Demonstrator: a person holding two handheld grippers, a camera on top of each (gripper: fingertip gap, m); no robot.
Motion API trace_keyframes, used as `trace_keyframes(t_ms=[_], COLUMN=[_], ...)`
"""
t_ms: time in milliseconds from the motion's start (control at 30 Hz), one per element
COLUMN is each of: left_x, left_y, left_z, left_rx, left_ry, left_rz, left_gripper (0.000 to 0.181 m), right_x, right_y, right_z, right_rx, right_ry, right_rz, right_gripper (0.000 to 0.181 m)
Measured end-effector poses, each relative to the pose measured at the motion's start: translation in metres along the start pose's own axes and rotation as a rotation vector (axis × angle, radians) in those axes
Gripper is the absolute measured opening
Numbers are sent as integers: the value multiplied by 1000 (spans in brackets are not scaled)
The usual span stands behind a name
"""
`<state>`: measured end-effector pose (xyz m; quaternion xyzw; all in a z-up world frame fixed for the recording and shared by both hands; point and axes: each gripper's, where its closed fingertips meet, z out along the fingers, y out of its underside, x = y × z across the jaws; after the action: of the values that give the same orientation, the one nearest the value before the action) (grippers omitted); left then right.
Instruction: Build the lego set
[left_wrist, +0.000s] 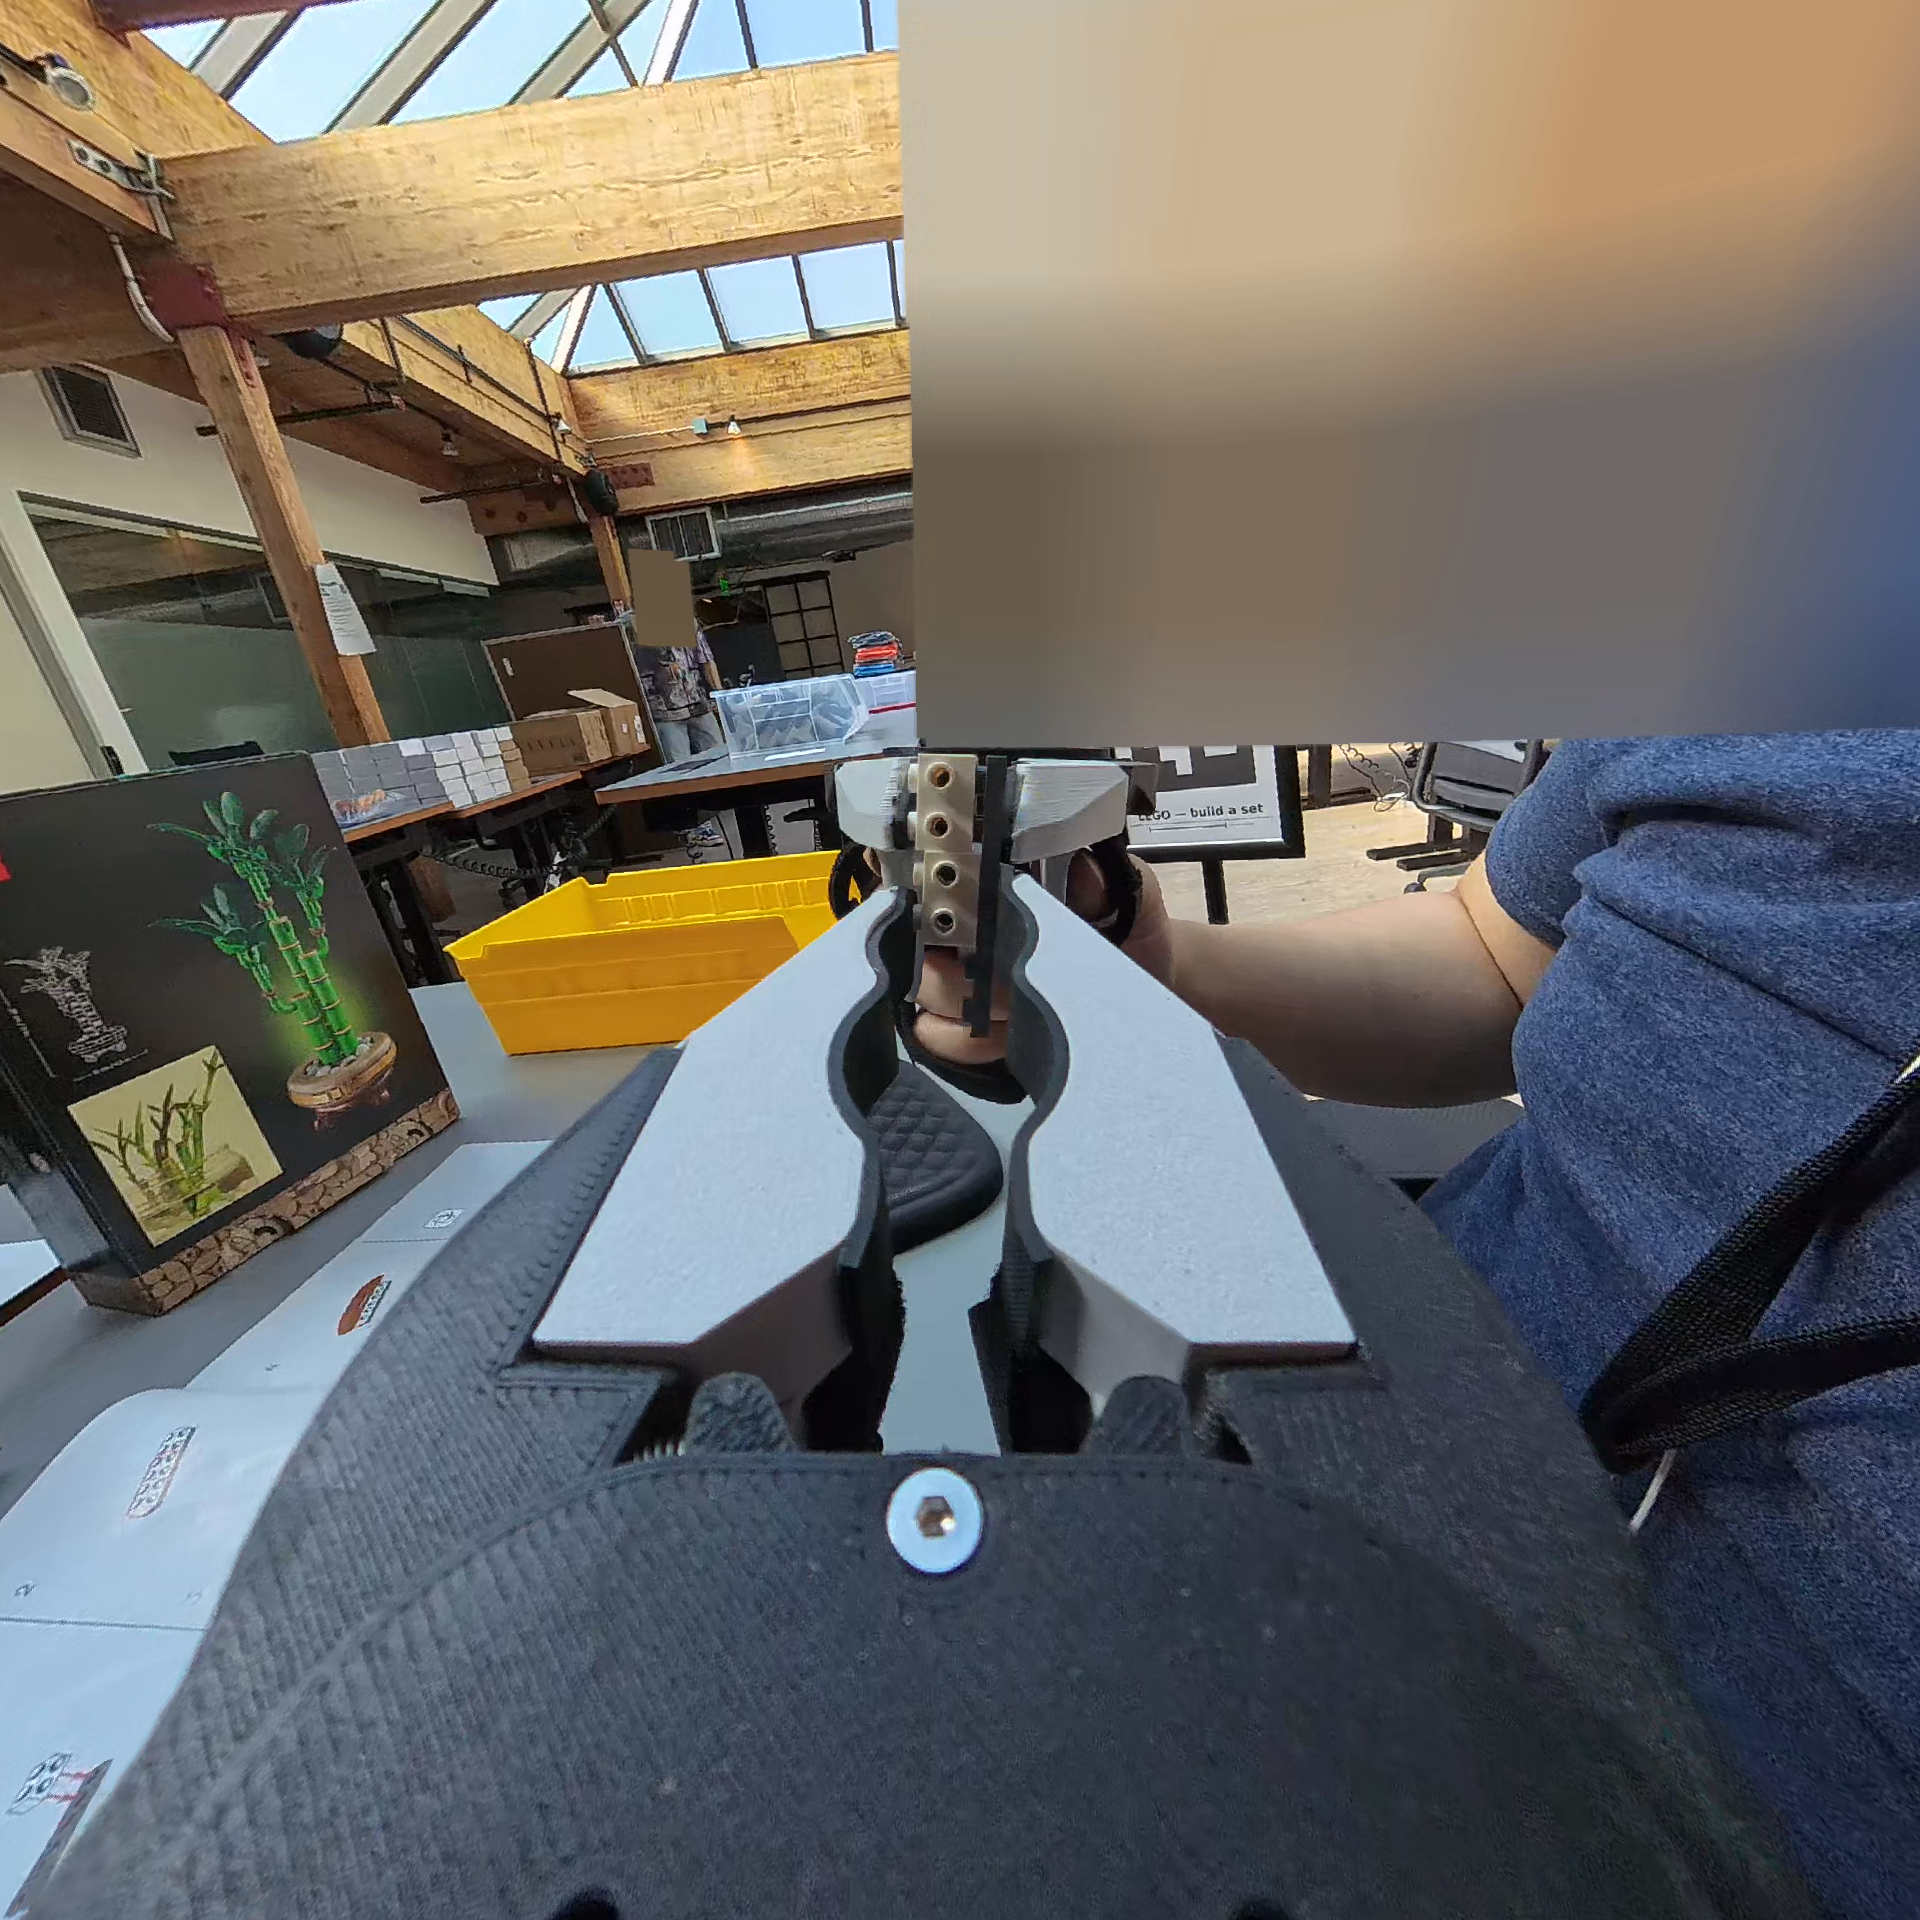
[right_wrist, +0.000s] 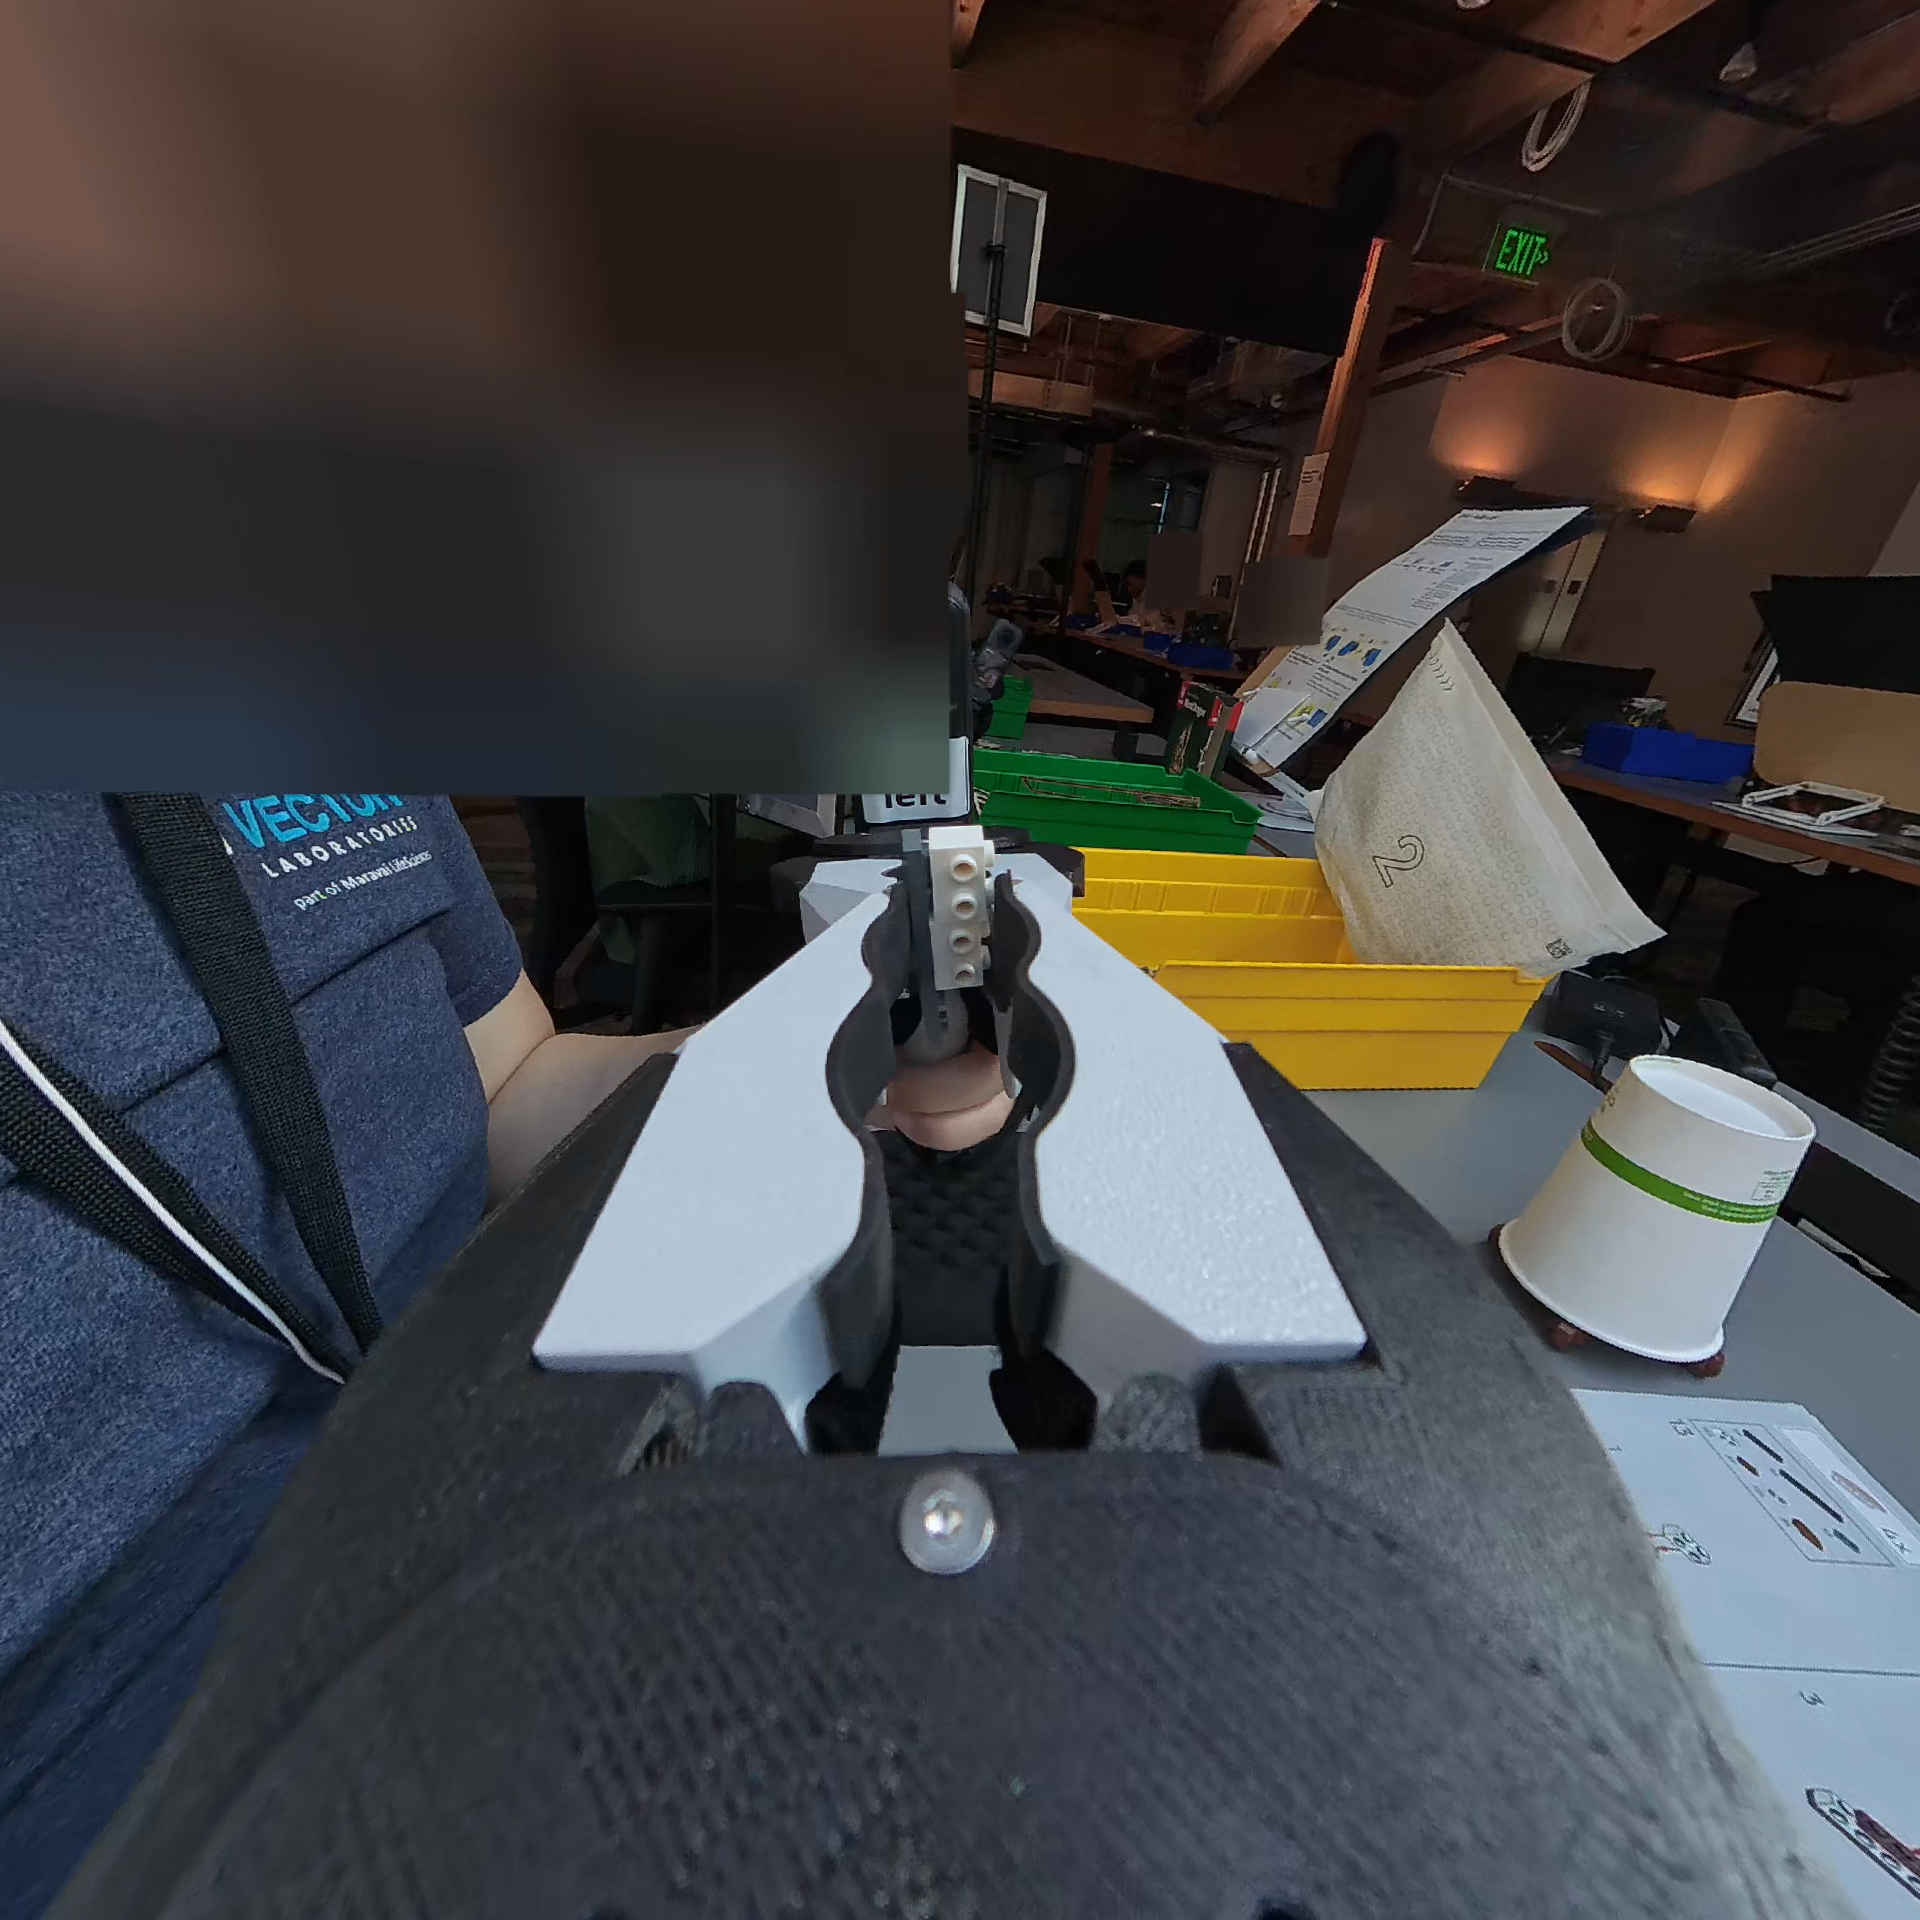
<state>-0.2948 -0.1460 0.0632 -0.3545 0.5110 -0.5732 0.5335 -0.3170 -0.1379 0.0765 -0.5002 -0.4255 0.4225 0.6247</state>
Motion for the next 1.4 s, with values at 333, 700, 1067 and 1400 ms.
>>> trace_keyframes(t_ms=[333,700,1067,1400], left_x=[5,3,6,6], left_y=[1,-1,-4,-3], left_z=[2,-1,-1,1], left_rx=[0,7,1,-7], left_ry=[58,45,39,30], left_rz=[-62,-51,-20,-11], left_gripper=[12,13,13,13], right_x=[-4,-2,-7,-5], right_y=[1,0,-11,-11], right_z=[-1,1,0,6], right_rx=[-3,-44,34,-23], right_ry=[-12,69,-6,53], right_rz=[-11,-141,-27,-70], right_gripper=[14,14,25,15])
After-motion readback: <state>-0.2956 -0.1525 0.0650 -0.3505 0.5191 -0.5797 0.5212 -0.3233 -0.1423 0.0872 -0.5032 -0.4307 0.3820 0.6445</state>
